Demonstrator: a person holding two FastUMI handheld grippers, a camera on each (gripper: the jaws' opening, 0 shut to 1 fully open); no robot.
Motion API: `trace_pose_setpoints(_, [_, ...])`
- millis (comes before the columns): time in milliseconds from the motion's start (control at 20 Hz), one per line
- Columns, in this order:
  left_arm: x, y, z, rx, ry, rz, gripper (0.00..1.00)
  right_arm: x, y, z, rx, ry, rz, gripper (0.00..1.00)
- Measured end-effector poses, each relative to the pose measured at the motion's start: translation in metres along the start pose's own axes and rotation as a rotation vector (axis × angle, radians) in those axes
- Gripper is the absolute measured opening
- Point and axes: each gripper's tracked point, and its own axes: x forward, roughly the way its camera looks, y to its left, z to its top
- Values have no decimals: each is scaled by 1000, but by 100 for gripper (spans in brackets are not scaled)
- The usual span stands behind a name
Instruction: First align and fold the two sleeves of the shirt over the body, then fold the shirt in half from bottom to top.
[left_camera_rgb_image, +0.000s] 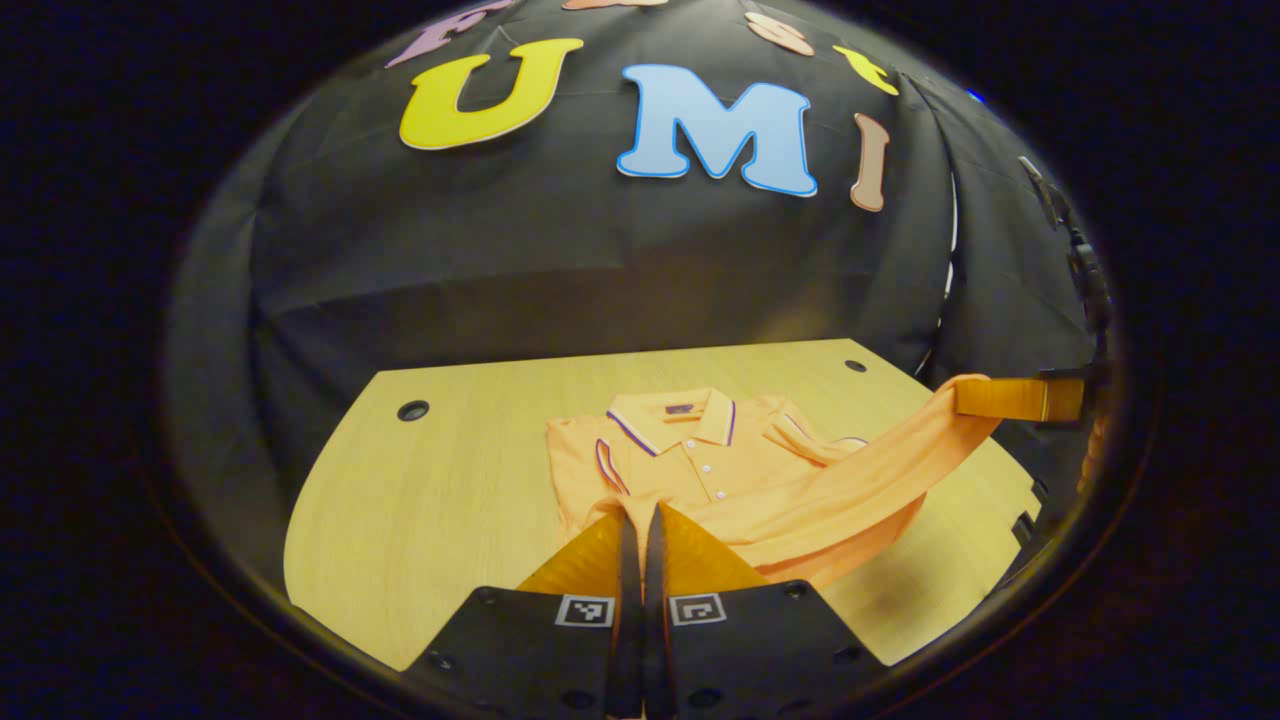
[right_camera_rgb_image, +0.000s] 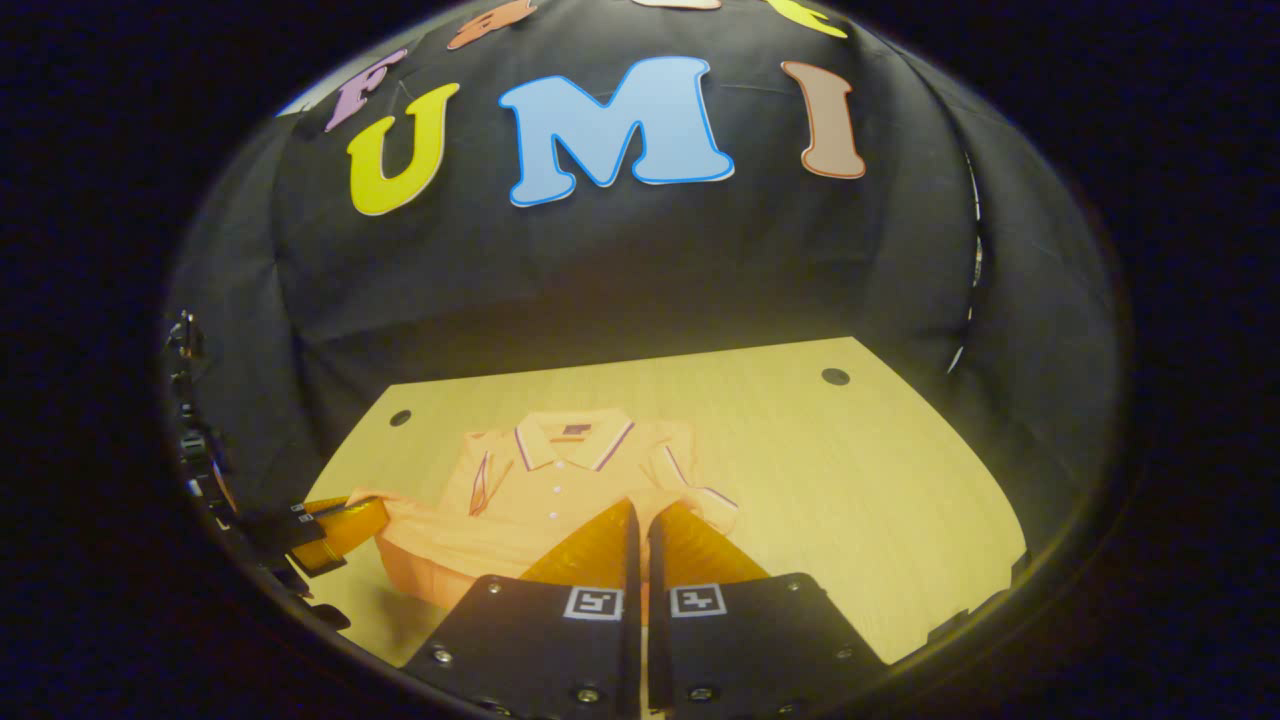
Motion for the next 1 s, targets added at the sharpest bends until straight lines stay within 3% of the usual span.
trace_pose_setpoints(300, [51,16,36,-24,-34,-14,5,47,7,28,-22,-8,-37,3])
trace_pose_setpoints(700, [112,43,65,-37,-64,29,6,111,9,44,-48,12,-29,3])
trace_pose_setpoints(1000, [155,50,80,43,-91,38,6,160,0,55,-47,22,-34,3])
